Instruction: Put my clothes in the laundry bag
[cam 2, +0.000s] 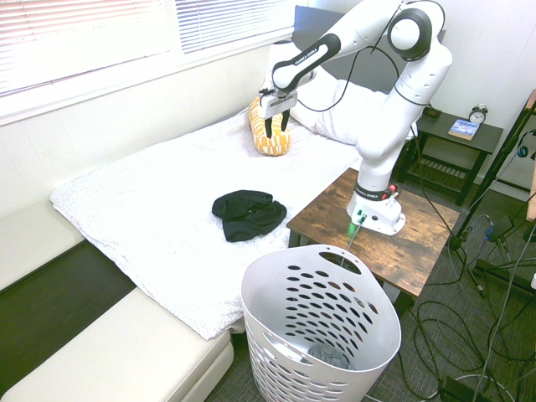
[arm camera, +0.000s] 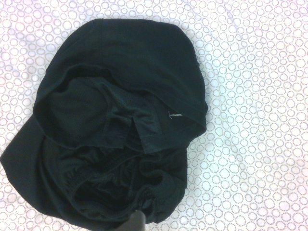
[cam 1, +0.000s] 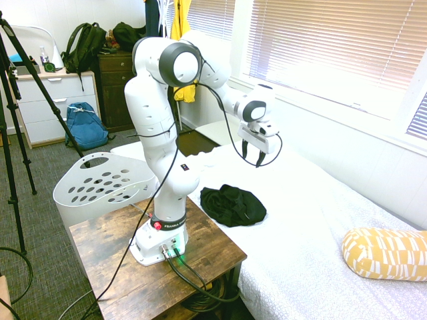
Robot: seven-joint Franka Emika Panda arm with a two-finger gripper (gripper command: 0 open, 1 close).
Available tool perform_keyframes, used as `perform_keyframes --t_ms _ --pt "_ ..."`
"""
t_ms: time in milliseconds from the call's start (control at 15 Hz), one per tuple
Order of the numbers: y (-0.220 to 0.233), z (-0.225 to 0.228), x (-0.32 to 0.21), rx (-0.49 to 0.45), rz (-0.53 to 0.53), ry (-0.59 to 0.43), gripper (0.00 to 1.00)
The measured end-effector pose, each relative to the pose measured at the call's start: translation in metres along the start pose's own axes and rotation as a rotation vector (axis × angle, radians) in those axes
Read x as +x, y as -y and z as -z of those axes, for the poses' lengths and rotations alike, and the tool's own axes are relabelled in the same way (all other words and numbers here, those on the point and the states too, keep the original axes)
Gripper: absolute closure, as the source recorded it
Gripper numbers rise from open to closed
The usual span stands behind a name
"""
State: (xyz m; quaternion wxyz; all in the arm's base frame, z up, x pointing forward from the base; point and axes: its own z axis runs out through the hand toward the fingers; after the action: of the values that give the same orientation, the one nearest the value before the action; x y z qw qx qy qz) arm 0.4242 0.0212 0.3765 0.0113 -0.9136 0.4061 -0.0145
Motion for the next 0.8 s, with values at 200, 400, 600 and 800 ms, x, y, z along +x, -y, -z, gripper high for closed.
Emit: perform_keyframes --t_ms 200,400,600,800 --pt "0.003 -0.001 0.002 0.011 0.006 -0.015 0.0" --pt "0.017 -0.017 0.003 0.042 0.026 -0.039 0.0" --pt "0.035 -0.053 0.009 0.068 0.064 -0.039 0.0" --pt "0.068 -0.118 0.001 0.08 0.118 -0.022 0.0"
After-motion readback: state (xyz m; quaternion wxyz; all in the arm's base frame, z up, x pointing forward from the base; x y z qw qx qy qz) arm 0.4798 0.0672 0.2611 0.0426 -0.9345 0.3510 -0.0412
